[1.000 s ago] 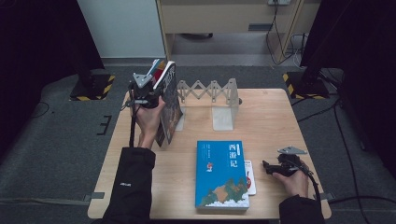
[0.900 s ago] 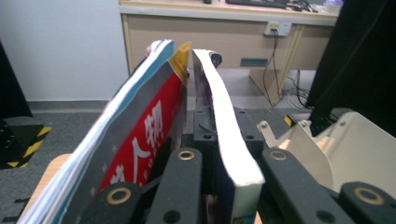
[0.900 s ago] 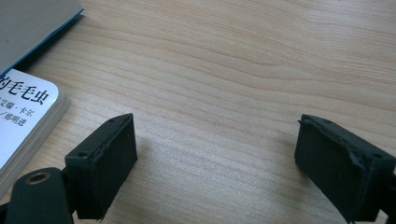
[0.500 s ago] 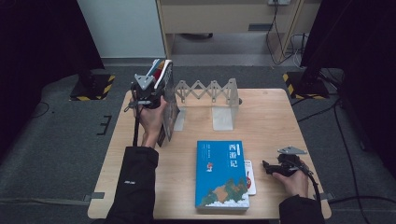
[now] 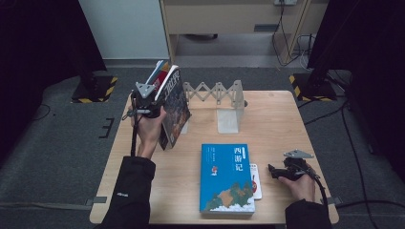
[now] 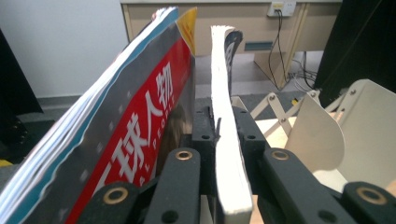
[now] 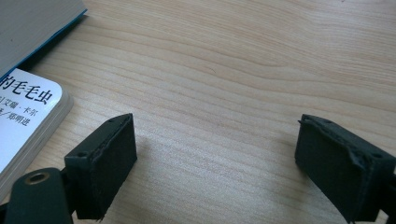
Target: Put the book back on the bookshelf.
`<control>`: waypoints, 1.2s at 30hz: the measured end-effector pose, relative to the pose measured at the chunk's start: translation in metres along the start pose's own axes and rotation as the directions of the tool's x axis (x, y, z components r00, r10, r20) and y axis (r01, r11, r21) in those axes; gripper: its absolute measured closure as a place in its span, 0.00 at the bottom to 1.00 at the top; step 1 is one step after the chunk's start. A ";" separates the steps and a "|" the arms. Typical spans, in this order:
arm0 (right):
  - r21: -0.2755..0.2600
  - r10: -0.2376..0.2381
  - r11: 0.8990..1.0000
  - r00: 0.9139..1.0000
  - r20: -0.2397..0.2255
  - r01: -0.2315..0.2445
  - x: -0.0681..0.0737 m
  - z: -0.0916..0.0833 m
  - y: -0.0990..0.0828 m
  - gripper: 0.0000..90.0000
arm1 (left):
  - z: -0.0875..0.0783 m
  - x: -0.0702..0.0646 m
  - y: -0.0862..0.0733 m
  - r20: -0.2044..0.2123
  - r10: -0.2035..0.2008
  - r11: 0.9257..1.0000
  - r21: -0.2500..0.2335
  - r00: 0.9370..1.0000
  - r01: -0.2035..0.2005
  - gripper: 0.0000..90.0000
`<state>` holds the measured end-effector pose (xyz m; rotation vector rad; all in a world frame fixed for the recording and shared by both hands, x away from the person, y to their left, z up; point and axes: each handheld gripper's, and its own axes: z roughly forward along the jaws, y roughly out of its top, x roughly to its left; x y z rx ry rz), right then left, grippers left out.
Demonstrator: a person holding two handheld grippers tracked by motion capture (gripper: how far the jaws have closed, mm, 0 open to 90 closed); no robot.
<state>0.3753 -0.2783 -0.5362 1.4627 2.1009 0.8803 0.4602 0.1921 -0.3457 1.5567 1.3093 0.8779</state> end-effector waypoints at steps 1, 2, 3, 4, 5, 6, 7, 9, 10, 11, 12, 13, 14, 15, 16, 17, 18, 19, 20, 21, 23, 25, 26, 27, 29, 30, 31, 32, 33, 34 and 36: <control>0.000 0.000 1.000 1.000 0.000 0.000 0.000 0.000 0.000 0.14 | -0.001 0.000 0.000 -0.002 0.007 1.000 0.003 1.000 -0.007 0.89; 0.000 0.000 1.000 1.000 0.000 0.000 0.000 0.000 0.000 0.14 | -0.001 0.000 0.000 -0.002 0.010 1.000 0.006 1.000 -0.010 0.89; -0.001 0.000 1.000 1.000 0.000 0.000 0.000 0.000 0.000 0.14 | -0.002 0.000 0.000 0.000 0.013 1.000 0.009 1.000 -0.013 0.89; -0.001 0.000 1.000 1.000 0.000 0.000 0.000 0.000 0.000 0.14 | -0.003 0.000 0.000 0.002 0.016 1.000 0.012 1.000 -0.016 0.89; -0.001 0.000 1.000 1.000 0.000 0.000 0.000 0.000 0.000 0.14 | -0.003 0.001 0.000 0.008 0.015 1.000 0.014 1.000 -0.015 0.90; -0.001 0.000 1.000 1.000 0.000 0.000 0.000 0.000 0.000 0.14 | -0.004 0.001 0.000 0.009 0.015 1.000 0.019 1.000 -0.015 0.90; -0.001 0.000 1.000 1.000 0.000 0.000 0.000 0.000 0.000 0.14 | -0.004 0.002 0.001 0.009 0.016 1.000 0.022 1.000 -0.016 0.90; 0.000 0.000 1.000 1.000 -0.001 0.000 0.000 0.000 0.000 0.14 | -0.004 0.004 0.001 0.019 0.011 0.999 0.035 1.000 -0.012 0.89; -0.001 0.000 1.000 1.000 -0.001 0.000 0.000 0.000 0.000 0.14 | -0.004 0.005 0.002 0.026 0.009 0.999 0.042 1.000 -0.010 0.89; -0.001 0.000 1.000 1.000 0.000 0.000 0.000 0.000 0.000 0.14 | -0.003 0.006 0.002 0.030 0.008 0.999 0.047 1.000 -0.010 0.88; -0.001 0.000 1.000 1.000 0.000 0.000 0.000 0.000 0.000 0.14 | -0.003 0.007 0.002 0.036 0.009 0.999 0.049 0.999 -0.011 0.88; 0.000 0.000 1.000 1.000 -0.001 0.000 0.000 0.000 0.000 0.14 | -0.002 0.006 0.001 0.042 0.012 0.999 0.050 0.999 -0.014 0.86; 0.000 0.000 1.000 1.000 -0.001 0.000 0.000 0.000 0.000 0.14 | 0.000 0.006 0.000 0.047 0.013 0.998 0.057 0.999 -0.016 0.85; 0.000 0.000 1.000 1.000 -0.001 0.000 0.000 0.000 0.000 0.14 | 0.001 0.005 -0.001 0.045 0.014 0.998 0.065 0.999 -0.017 0.85; 0.000 0.000 1.000 1.000 -0.001 0.000 0.000 0.000 0.000 0.14 | 0.004 0.005 -0.001 0.050 0.010 0.997 0.074 0.999 -0.014 0.84; 0.000 0.000 1.000 1.000 -0.001 0.000 0.000 0.000 0.000 0.14 | 0.006 0.005 -0.002 0.061 0.002 0.997 0.083 0.998 -0.007 0.82; 0.000 0.001 1.000 1.000 -0.001 -0.001 0.000 0.000 0.000 0.14 | 0.008 0.005 -0.003 0.063 -0.001 0.996 0.085 0.998 -0.005 0.80; 0.000 0.000 1.000 1.000 -0.001 0.000 0.000 0.000 0.000 0.14 | 0.009 0.005 -0.003 0.062 -0.002 0.996 0.087 0.998 -0.003 0.80; 0.000 0.000 1.000 1.000 -0.001 0.000 0.000 0.000 0.000 0.14 | 0.010 0.005 -0.003 0.053 -0.005 0.996 0.086 0.999 0.001 0.83; 0.000 0.000 1.000 1.000 -0.002 0.000 0.000 0.000 0.000 0.14 | 0.010 0.005 -0.002 0.045 -0.006 0.996 0.092 0.999 0.002 0.87; 0.001 0.000 1.000 1.000 -0.001 0.000 0.000 0.000 0.000 0.14 | 0.010 0.006 -0.001 0.037 -0.004 0.996 0.088 0.999 0.001 0.90; 0.003 0.002 1.000 1.000 0.000 -0.002 0.000 0.000 0.000 0.14 | 0.011 0.006 -0.002 0.029 0.001 0.997 0.077 1.000 -0.003 0.91; 0.003 0.001 1.000 1.000 0.000 -0.001 0.000 0.000 0.000 0.14 | 0.011 0.006 -0.002 0.024 -0.001 0.998 0.066 1.000 0.000 0.91; 0.003 0.002 1.000 1.000 0.000 -0.002 0.000 0.000 0.000 0.14 | 0.011 0.006 -0.003 0.014 0.001 0.998 0.055 1.000 -0.002 0.91; 0.003 0.002 1.000 1.000 0.000 -0.002 0.000 0.000 0.000 0.14 | 0.013 0.005 -0.003 -0.007 0.008 0.999 0.042 1.000 -0.008 0.91; 0.003 0.002 1.000 1.000 0.000 -0.002 0.000 0.000 0.000 0.14 | 0.013 0.005 -0.003 -0.020 0.017 0.999 0.039 1.000 -0.016 0.91; 0.004 0.001 1.000 1.000 0.000 -0.001 0.000 0.000 0.000 0.14 | 0.014 0.005 -0.002 -0.028 0.024 0.999 0.043 0.999 -0.023 0.91; 0.004 0.000 1.000 1.000 0.000 0.000 0.000 0.000 0.001 0.14 | 0.014 0.006 -0.001 -0.036 0.030 0.999 0.040 0.999 -0.029 0.91; 0.002 0.000 1.000 1.000 0.000 0.000 0.000 0.000 0.001 0.14 | 0.015 0.007 -0.001 -0.047 0.036 0.999 0.039 0.998 -0.034 0.91; 0.002 0.000 1.000 1.000 -0.001 0.000 0.000 0.000 0.001 0.14 | 0.015 0.008 0.000 -0.048 0.029 0.999 0.039 0.998 -0.027 0.91; 0.002 -0.002 1.000 1.000 -0.001 0.002 0.000 0.001 0.001 0.14 | 0.016 0.009 0.000 -0.049 0.018 0.999 0.032 0.999 -0.017 0.91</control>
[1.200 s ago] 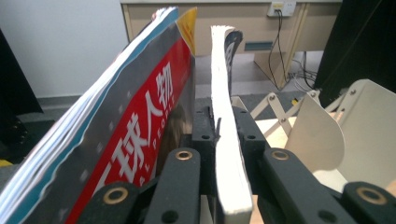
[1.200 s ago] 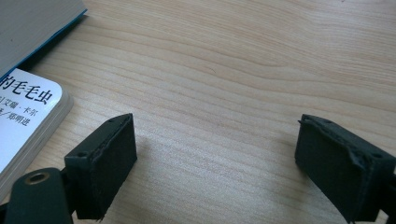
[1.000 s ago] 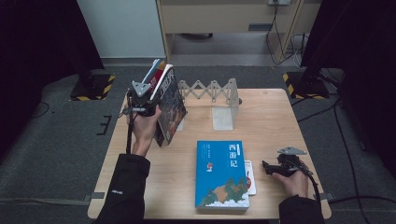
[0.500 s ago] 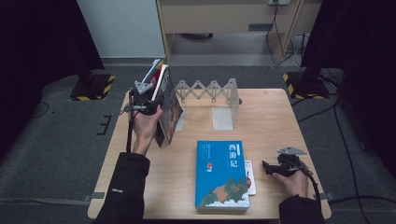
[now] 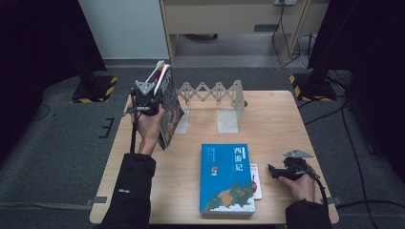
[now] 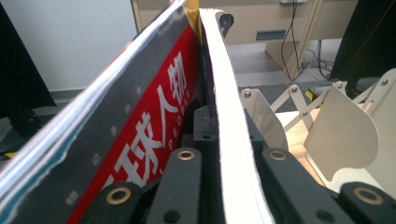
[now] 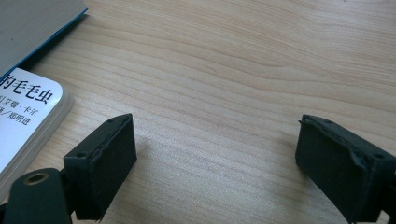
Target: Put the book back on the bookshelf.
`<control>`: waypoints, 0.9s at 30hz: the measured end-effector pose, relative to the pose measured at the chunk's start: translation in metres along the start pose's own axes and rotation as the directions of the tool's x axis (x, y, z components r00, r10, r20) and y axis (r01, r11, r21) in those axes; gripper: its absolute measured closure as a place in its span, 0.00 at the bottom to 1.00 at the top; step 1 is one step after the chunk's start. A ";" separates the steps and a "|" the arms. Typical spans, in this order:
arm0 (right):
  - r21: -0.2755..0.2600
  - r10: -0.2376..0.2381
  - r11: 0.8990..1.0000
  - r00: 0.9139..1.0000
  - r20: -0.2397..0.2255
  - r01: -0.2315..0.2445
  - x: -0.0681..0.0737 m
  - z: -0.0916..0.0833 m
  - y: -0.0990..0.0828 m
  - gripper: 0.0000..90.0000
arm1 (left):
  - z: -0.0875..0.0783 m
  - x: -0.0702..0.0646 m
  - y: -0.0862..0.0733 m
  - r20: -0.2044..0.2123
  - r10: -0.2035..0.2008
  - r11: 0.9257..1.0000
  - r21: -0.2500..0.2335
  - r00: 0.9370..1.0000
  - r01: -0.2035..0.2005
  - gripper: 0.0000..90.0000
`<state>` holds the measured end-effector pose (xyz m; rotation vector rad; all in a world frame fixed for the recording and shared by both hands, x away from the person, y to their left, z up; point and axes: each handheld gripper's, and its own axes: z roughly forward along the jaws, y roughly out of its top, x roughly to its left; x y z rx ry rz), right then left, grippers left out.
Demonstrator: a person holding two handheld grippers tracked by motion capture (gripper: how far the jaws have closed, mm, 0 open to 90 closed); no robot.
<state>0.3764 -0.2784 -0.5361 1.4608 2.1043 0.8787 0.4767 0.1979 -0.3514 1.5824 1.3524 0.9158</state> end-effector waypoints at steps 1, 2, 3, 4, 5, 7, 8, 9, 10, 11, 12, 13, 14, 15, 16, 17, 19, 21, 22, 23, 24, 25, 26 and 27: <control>0.000 0.000 1.000 1.000 0.000 0.000 0.000 0.000 0.000 0.14 | 0.000 -0.001 0.000 -0.005 0.002 1.000 -0.004 1.000 -0.002 0.91; 0.000 0.000 1.000 1.000 0.001 0.000 0.000 0.000 0.000 0.14 | 0.001 -0.002 0.000 -0.011 0.010 1.000 -0.006 1.000 -0.010 0.91; 0.000 0.000 1.000 1.000 0.000 0.000 0.000 0.000 0.000 0.14 | 0.001 -0.003 -0.001 -0.014 0.016 1.000 -0.012 1.000 -0.016 0.91; 0.000 0.000 1.000 1.000 0.001 0.000 0.000 0.000 0.000 0.14 | 0.002 -0.003 -0.001 -0.015 0.018 1.000 -0.014 1.000 -0.018 0.91; 0.000 0.001 1.000 1.000 0.001 -0.001 0.000 0.000 0.000 0.14 | 0.002 -0.004 -0.001 -0.017 0.021 1.000 -0.016 1.000 -0.022 0.91; 0.000 0.000 1.000 1.000 0.001 0.000 0.000 0.000 0.000 0.14 | 0.003 -0.004 -0.001 -0.019 0.024 1.000 -0.017 1.000 -0.024 0.91; 0.000 0.000 1.000 1.000 0.001 0.000 0.000 0.000 0.000 0.14 | 0.003 -0.005 -0.002 -0.017 0.027 0.999 -0.019 0.999 -0.027 0.91; 0.000 0.001 1.000 1.000 0.000 -0.001 0.000 0.000 0.000 0.14 | 0.003 -0.006 -0.003 -0.015 0.030 0.999 -0.021 0.999 -0.031 0.91; 0.000 0.000 1.000 1.000 0.001 0.000 0.000 0.000 0.000 0.14 | 0.003 -0.007 -0.004 -0.014 0.033 0.999 -0.025 0.999 -0.033 0.91; 0.000 0.000 1.000 1.000 0.001 0.000 0.000 0.000 0.000 0.14 | 0.003 -0.007 -0.006 -0.013 0.035 0.999 -0.032 0.999 -0.035 0.91; 0.000 0.000 1.000 1.000 0.000 0.000 0.000 0.000 0.000 0.14 | 0.003 -0.007 -0.008 -0.012 0.035 0.998 -0.043 0.999 -0.035 0.91; -0.001 0.000 1.000 1.000 0.000 0.000 0.000 0.000 0.000 0.14 | 0.002 -0.007 -0.009 -0.015 0.040 0.998 -0.048 0.999 -0.041 0.90; -0.001 0.001 1.000 1.000 0.001 -0.001 0.000 0.000 0.000 0.14 | 0.001 -0.007 -0.011 -0.014 0.043 0.998 -0.052 0.999 -0.044 0.90; -0.001 0.001 1.000 1.000 0.001 -0.001 0.000 0.000 0.000 0.14 | 0.000 -0.007 -0.011 -0.005 0.034 0.998 -0.059 0.999 -0.034 0.88; -0.001 0.003 1.000 1.000 0.001 -0.003 0.000 0.000 0.000 0.14 | -0.001 -0.007 -0.012 -0.001 0.031 0.997 -0.066 1.000 -0.030 0.84; -0.001 0.004 1.000 1.000 0.001 -0.004 0.000 0.000 0.000 0.14 | -0.002 -0.007 -0.012 0.005 0.024 0.997 -0.072 1.000 -0.024 0.82; -0.001 0.004 1.000 1.000 0.001 -0.004 0.000 0.000 0.000 0.14 | -0.005 -0.007 -0.012 0.014 0.027 0.997 -0.068 1.000 -0.026 0.75; -0.001 0.004 1.000 1.000 0.000 -0.004 0.000 0.000 0.000 0.14 | -0.009 -0.009 -0.013 0.023 0.033 0.996 -0.078 0.999 -0.031 0.71; -0.001 0.005 1.000 1.000 0.000 -0.005 0.001 0.000 0.000 0.14 | -0.012 -0.010 -0.014 0.033 0.035 0.996 -0.085 0.999 -0.032 0.68; -0.001 0.005 1.000 1.000 0.001 -0.005 0.001 0.000 0.000 0.14 | -0.014 -0.010 -0.015 0.036 0.038 0.996 -0.084 0.999 -0.035 0.67; -0.003 0.003 1.000 1.000 0.001 -0.003 0.000 0.000 -0.001 0.14 | -0.016 -0.011 -0.015 0.040 0.039 0.996 -0.086 0.998 -0.036 0.65; -0.002 0.001 1.000 1.000 0.000 -0.001 0.000 0.000 -0.001 0.13 | -0.019 -0.011 -0.016 0.047 0.042 0.995 -0.088 0.998 -0.037 0.64; -0.003 0.003 1.000 1.000 0.001 -0.003 0.001 0.000 -0.001 0.13 | -0.021 -0.012 -0.016 0.047 0.045 0.995 -0.090 0.998 -0.041 0.63; -0.002 0.001 1.000 1.000 0.000 -0.001 0.000 0.000 -0.001 0.13 | -0.024 -0.012 -0.017 0.041 0.054 0.994 -0.093 0.998 -0.050 0.62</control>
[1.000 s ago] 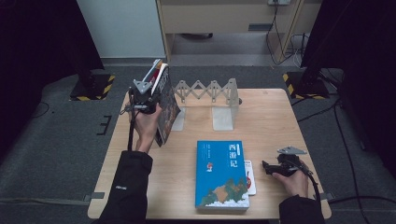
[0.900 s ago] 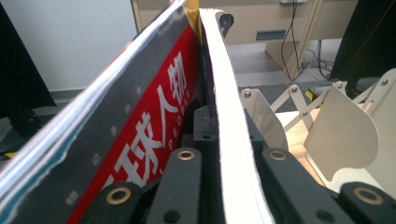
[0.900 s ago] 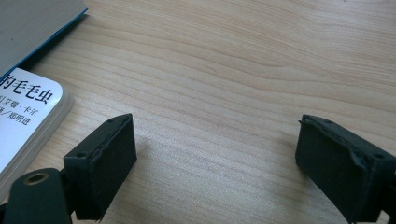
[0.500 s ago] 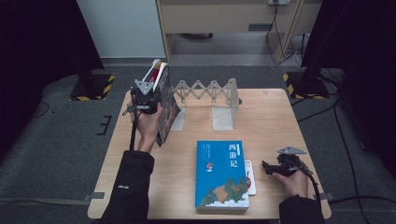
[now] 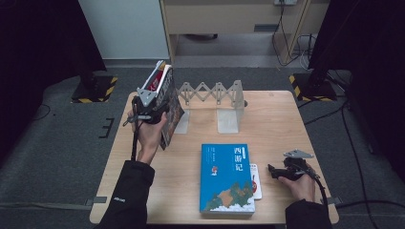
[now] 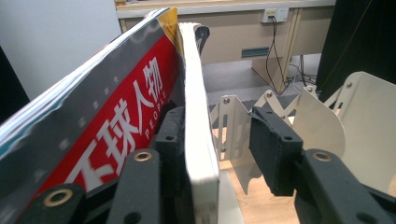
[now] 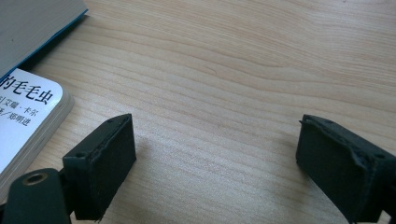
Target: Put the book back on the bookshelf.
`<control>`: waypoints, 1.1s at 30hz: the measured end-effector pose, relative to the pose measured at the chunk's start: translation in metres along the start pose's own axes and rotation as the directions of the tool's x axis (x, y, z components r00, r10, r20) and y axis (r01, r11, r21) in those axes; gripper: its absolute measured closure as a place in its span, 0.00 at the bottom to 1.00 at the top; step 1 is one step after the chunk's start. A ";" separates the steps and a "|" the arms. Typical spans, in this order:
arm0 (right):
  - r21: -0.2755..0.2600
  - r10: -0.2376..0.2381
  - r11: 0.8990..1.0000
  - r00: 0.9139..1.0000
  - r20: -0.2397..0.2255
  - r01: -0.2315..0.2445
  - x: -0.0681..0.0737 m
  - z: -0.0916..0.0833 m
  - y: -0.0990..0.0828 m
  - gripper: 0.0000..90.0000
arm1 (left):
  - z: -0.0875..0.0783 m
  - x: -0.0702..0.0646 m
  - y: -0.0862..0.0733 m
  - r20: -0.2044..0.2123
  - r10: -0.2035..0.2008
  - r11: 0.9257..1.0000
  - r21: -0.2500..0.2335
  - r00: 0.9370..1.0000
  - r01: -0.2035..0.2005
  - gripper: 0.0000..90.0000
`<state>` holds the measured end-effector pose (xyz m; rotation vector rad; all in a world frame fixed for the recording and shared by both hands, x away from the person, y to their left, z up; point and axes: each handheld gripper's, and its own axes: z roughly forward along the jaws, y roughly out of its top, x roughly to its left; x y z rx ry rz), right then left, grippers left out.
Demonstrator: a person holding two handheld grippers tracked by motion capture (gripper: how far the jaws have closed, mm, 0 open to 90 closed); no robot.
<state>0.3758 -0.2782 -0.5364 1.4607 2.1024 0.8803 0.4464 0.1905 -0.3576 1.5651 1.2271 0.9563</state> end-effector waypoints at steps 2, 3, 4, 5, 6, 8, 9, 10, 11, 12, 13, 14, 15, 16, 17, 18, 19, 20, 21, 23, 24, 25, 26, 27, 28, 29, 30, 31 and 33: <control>-0.001 0.001 1.000 1.000 0.000 -0.001 0.000 0.000 0.000 0.13 | -0.005 0.000 0.000 -0.004 0.006 1.000 -0.004 1.000 -0.006 0.60; 0.000 0.004 1.000 1.000 0.000 -0.004 0.000 0.000 0.000 0.13 | -0.007 0.001 0.001 -0.008 0.007 1.000 -0.004 1.000 -0.007 0.59; -0.001 0.002 1.000 1.000 0.000 -0.002 0.000 0.000 0.000 0.13 | -0.010 0.002 0.001 -0.005 0.006 1.000 -0.008 1.000 -0.006 0.59; 0.000 0.005 1.000 1.000 0.000 -0.005 0.000 0.000 0.000 0.13 | -0.012 0.002 0.001 0.003 0.001 1.000 -0.009 1.000 -0.001 0.57; 0.000 0.003 1.000 1.000 0.001 -0.003 0.000 0.000 0.000 0.13 | -0.015 0.003 0.001 0.011 -0.005 1.000 -0.010 1.000 0.005 0.56; 0.000 0.002 1.000 1.000 -0.002 -0.002 0.000 0.000 0.000 0.13 | -0.020 0.004 0.001 0.023 -0.011 1.000 -0.019 1.000 0.011 0.55; 0.000 0.001 1.000 1.000 -0.002 -0.001 0.000 0.000 0.000 0.12 | -0.023 0.005 0.002 0.026 -0.007 1.000 -0.023 1.000 0.008 0.54; 0.001 0.000 1.000 1.000 -0.006 0.000 0.000 0.001 0.000 0.11 | -0.025 0.005 0.002 0.030 -0.004 1.000 -0.028 1.000 0.005 0.52; 0.001 -0.005 1.000 1.000 -0.010 0.005 0.001 0.001 0.000 0.09 | -0.028 0.005 0.002 0.032 -0.001 1.000 -0.031 0.999 0.002 0.51; 0.001 -0.007 1.000 1.000 -0.010 0.007 0.001 0.001 0.000 0.09 | -0.030 0.006 0.002 0.034 0.003 0.999 -0.033 0.999 -0.002 0.51; -0.001 -0.005 1.000 1.000 -0.009 0.005 0.001 0.001 0.000 0.09 | -0.032 0.006 0.002 0.036 0.005 0.999 -0.038 0.999 -0.003 0.51; -0.001 -0.005 1.000 1.000 -0.009 0.005 0.001 0.001 0.000 0.09 | -0.034 0.007 0.002 0.040 0.004 0.999 -0.042 0.999 -0.003 0.50; -0.001 -0.006 1.000 1.000 -0.009 0.006 0.001 0.001 0.000 0.09 | -0.037 0.007 0.002 0.043 0.005 0.999 -0.043 0.999 -0.003 0.49; -0.001 -0.008 1.000 1.000 -0.009 0.008 0.001 0.001 0.000 0.09 | -0.039 0.008 0.001 0.048 0.003 0.999 -0.045 0.999 -0.001 0.48; -0.003 -0.008 1.000 1.000 -0.008 0.008 0.001 0.001 0.000 0.09 | -0.041 0.009 0.001 0.055 0.001 0.999 -0.048 0.998 0.001 0.47; -0.003 -0.008 1.000 1.000 -0.009 0.008 0.001 0.001 -0.001 0.09 | -0.043 0.009 0.001 0.060 0.001 0.999 -0.050 0.998 0.002 0.47; -0.004 -0.005 1.000 1.000 -0.008 0.005 0.001 0.002 -0.001 0.08 | -0.046 0.010 0.000 0.071 0.002 0.999 -0.047 0.998 0.002 0.46; -0.004 -0.008 1.000 1.000 -0.011 0.008 0.001 0.002 -0.001 0.07 | -0.048 0.011 -0.001 0.078 -0.001 0.999 -0.048 0.997 0.005 0.46; -0.008 -0.011 1.000 1.000 -0.011 0.011 0.002 0.002 -0.001 0.07 | -0.050 0.012 -0.002 0.084 -0.002 0.999 -0.046 0.996 0.006 0.45; -0.008 -0.011 1.000 1.000 -0.012 0.011 0.002 0.002 -0.001 0.06 | -0.055 0.013 -0.004 0.084 0.006 0.999 -0.045 0.996 -0.002 0.45; -0.008 -0.011 1.000 1.000 -0.011 0.011 0.002 0.002 -0.001 0.06 | -0.057 0.014 -0.005 0.081 0.017 0.999 -0.041 0.997 -0.014 0.44; -0.008 -0.012 1.000 1.000 -0.011 0.012 0.002 0.002 -0.001 0.06 | -0.059 0.014 -0.007 0.080 0.024 0.999 -0.040 0.996 -0.021 0.44; -0.008 -0.012 1.000 1.000 -0.011 0.012 0.002 0.002 -0.001 0.06 | -0.062 0.015 -0.008 0.081 0.029 0.999 -0.039 0.996 -0.026 0.44; -0.007 -0.011 1.000 1.000 -0.012 0.011 0.002 0.002 -0.001 0.06 | -0.064 0.016 -0.010 0.082 0.029 0.999 -0.038 0.996 -0.026 0.44; -0.006 -0.012 1.000 1.000 -0.015 0.012 0.002 0.003 -0.001 0.05 | -0.066 0.017 -0.012 0.086 0.025 0.999 -0.038 0.996 -0.022 0.43; -0.004 -0.011 1.000 1.000 -0.016 0.011 0.002 0.003 -0.001 0.05 | -0.068 0.018 -0.014 0.096 0.019 0.999 -0.035 0.995 -0.016 0.43; -0.004 -0.011 1.000 1.000 -0.016 0.011 0.002 0.003 -0.001 0.05 | -0.070 0.018 -0.015 0.102 0.016 0.999 -0.036 0.995 -0.013 0.43; -0.005 -0.011 1.000 1.000 -0.016 0.011 0.002 0.003 -0.001 0.05 | -0.071 0.018 -0.017 0.111 0.016 0.999 -0.032 0.994 -0.012 0.43; -0.002 -0.020 1.000 1.000 -0.018 0.020 0.002 0.003 -0.001 0.04 | -0.074 0.017 -0.022 0.130 0.010 1.000 -0.020 0.991 -0.007 0.42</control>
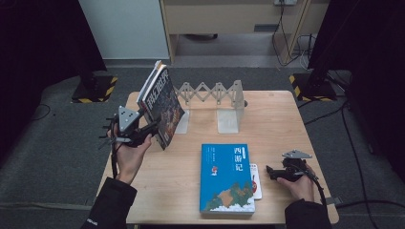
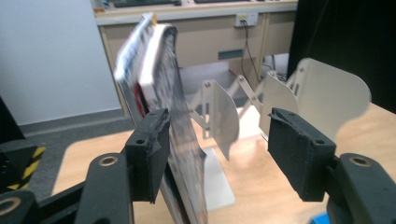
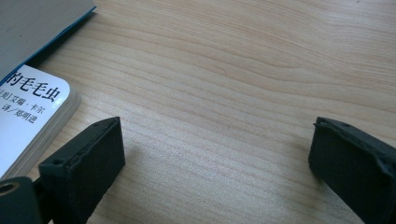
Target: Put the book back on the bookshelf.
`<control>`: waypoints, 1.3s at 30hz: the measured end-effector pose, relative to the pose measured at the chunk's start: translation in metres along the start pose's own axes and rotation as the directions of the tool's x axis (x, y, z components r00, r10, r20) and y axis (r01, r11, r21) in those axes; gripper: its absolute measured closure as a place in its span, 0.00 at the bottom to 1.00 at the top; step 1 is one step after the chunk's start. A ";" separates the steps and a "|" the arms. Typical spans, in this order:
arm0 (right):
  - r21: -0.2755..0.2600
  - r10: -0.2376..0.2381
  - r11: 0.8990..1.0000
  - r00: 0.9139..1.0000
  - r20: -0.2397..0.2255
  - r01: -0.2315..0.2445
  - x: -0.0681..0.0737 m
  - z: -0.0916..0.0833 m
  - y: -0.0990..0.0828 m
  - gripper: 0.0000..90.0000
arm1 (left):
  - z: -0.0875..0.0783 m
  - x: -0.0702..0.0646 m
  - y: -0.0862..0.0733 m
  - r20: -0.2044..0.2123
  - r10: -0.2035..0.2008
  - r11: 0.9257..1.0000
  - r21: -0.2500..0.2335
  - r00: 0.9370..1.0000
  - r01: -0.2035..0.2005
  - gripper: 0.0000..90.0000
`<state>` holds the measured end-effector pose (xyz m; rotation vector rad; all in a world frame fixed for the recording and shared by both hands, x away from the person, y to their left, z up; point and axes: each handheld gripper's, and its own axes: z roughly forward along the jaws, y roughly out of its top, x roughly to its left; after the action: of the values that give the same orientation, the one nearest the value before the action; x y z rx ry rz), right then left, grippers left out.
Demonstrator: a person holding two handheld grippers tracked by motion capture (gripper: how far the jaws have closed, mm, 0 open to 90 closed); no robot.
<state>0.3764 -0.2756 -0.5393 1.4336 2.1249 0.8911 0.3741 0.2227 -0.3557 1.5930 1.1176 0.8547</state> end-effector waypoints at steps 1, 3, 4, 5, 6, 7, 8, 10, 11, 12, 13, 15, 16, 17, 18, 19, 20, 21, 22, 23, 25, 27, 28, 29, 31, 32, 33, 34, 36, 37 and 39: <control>-0.001 0.004 1.000 1.000 0.000 -0.004 0.000 0.000 0.000 0.04 | -0.002 -0.001 -0.003 0.017 -0.006 1.000 0.005 1.000 0.006 0.42; 0.000 0.000 1.000 1.000 -0.001 0.000 0.000 0.000 0.000 0.04 | -0.003 -0.003 -0.008 0.036 -0.012 1.000 0.014 0.999 0.011 0.41; -0.001 0.003 1.000 1.000 0.000 -0.003 0.000 0.000 0.000 0.04 | -0.003 -0.004 -0.010 0.041 -0.011 1.000 0.016 0.999 0.010 0.41; 0.000 0.002 1.000 1.000 0.000 -0.002 0.000 0.000 0.000 0.04 | -0.004 -0.005 -0.013 0.044 -0.008 1.000 0.023 0.999 0.007 0.40; 0.000 0.000 1.000 1.000 -0.001 0.000 0.000 0.000 0.000 0.04 | -0.004 -0.007 -0.017 0.056 -0.007 0.999 0.034 0.998 0.005 0.40; 0.000 -0.001 1.000 1.000 -0.001 0.001 0.000 0.000 0.000 0.04 | -0.004 -0.008 -0.020 0.063 -0.005 0.999 0.043 0.998 0.002 0.40; -0.001 0.003 1.000 1.000 0.000 -0.003 0.000 0.000 0.000 0.04 | -0.004 -0.010 -0.023 0.070 -0.007 0.999 0.050 0.998 0.003 0.40; 0.001 -0.001 1.000 1.000 -0.002 0.001 0.000 0.000 0.000 0.03 | -0.003 -0.013 -0.028 0.089 -0.005 0.998 0.069 0.996 -0.001 0.39; 0.002 0.002 1.000 1.000 -0.002 -0.002 0.000 0.000 0.000 0.03 | -0.003 -0.016 -0.031 0.097 -0.002 0.997 0.075 0.995 -0.005 0.39; 0.006 -0.003 1.000 1.000 -0.005 0.003 0.000 0.001 0.000 0.02 | -0.003 -0.017 -0.032 0.103 -0.001 0.997 0.077 0.995 -0.007 0.39; 0.005 -0.003 1.000 1.000 -0.005 0.003 0.001 0.001 0.001 0.01 | -0.002 -0.020 -0.034 0.114 -0.004 0.997 0.082 0.993 -0.006 0.39; 0.008 -0.006 1.000 1.000 -0.006 0.006 0.001 0.001 0.001 0.01 | -0.001 -0.026 -0.038 0.142 -0.010 0.996 0.093 0.990 -0.004 0.38; 0.009 -0.007 1.000 1.000 -0.006 0.007 0.001 0.001 0.001 0.00 | 0.000 -0.028 -0.040 0.152 -0.009 0.995 0.098 0.988 -0.006 0.37; 0.010 -0.003 1.000 1.000 -0.002 0.003 0.002 0.002 0.001 0.00 | 0.000 -0.029 -0.041 0.155 -0.005 0.995 0.104 0.988 -0.011 0.36; 0.011 -0.002 1.000 1.000 -0.001 0.002 0.002 0.002 0.001 0.00 | 0.002 -0.032 -0.044 0.172 -0.007 0.994 0.109 0.985 -0.012 0.36; 0.011 -0.002 1.000 1.000 -0.001 0.002 0.002 0.002 0.001 0.00 | 0.003 -0.033 -0.045 0.179 -0.007 0.993 0.114 0.984 -0.014 0.36; 0.011 -0.001 1.000 1.000 0.000 0.001 0.002 0.002 0.001 0.00 | 0.004 -0.035 -0.048 0.188 -0.004 0.992 0.121 0.982 -0.020 0.36; 0.012 0.000 1.000 1.000 0.003 0.000 0.002 0.002 0.001 0.00 | 0.004 -0.036 -0.049 0.194 -0.003 0.992 0.126 0.981 -0.022 0.35; 0.014 -0.003 1.000 1.000 0.002 0.003 0.002 0.002 0.002 0.01 | 0.005 -0.037 -0.052 0.199 -0.008 0.991 0.135 0.980 -0.020 0.35; 0.033 0.001 0.999 1.000 0.002 -0.001 0.002 0.001 0.003 0.02 | 0.006 -0.038 -0.054 0.203 -0.012 0.990 0.143 0.979 -0.018 0.35; 0.061 -0.001 0.998 1.000 -0.004 0.001 0.003 -0.001 0.006 0.05 | 0.008 -0.041 -0.060 0.210 -0.007 0.987 0.160 0.978 -0.027 0.34; 0.068 -0.009 0.998 1.000 0.006 0.009 0.004 -0.003 0.008 0.09 | 0.009 -0.044 -0.065 0.217 0.001 0.983 0.177 0.976 -0.040 0.34; 0.061 -0.008 0.998 1.000 0.004 0.008 0.005 -0.004 0.009 0.09 | 0.011 -0.046 -0.068 0.224 0.001 0.981 0.187 0.975 -0.044 0.34; 0.063 0.010 0.998 1.000 0.012 -0.011 0.006 -0.007 0.011 0.11 | 0.011 -0.047 -0.069 0.229 0.001 0.980 0.193 0.974 -0.046 0.33; 0.053 0.012 0.999 1.000 0.012 -0.012 0.008 -0.011 0.013 0.12 | 0.014 -0.050 -0.074 0.240 0.008 0.977 0.205 0.971 -0.059 0.33; 0.048 0.020 0.999 1.000 0.016 -0.021 0.009 -0.013 0.014 0.13 | 0.015 -0.052 -0.076 0.247 0.015 0.975 0.209 0.969 -0.068 0.33; 0.034 0.022 0.999 0.999 0.025 -0.023 0.011 -0.016 0.016 0.13 | 0.016 -0.053 -0.078 0.253 0.018 0.975 0.210 0.967 -0.073 0.32; 0.031 0.024 0.999 1.000 0.020 -0.025 0.013 -0.018 0.017 0.14 | 0.018 -0.054 -0.080 0.263 0.016 0.973 0.219 0.965 -0.075 0.32; 0.028 0.034 0.999 0.999 0.018 -0.035 0.016 -0.021 0.020 0.14 | 0.021 -0.056 -0.084 0.290 -0.011 0.969 0.238 0.957 -0.061 0.32; 0.025 0.048 0.998 0.999 0.012 -0.049 0.017 -0.021 0.021 0.14 | 0.022 -0.057 -0.085 0.301 -0.021 0.968 0.244 0.953 -0.056 0.32; 0.024 0.061 0.998 0.998 -0.012 -0.061 0.020 -0.023 0.024 0.13 | 0.025 -0.060 -0.089 0.326 -0.037 0.963 0.263 0.945 -0.053 0.32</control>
<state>0.3691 -0.2573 -0.5058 1.5164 2.1176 0.9023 0.3543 0.1675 -0.4487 1.8833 1.0145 0.4283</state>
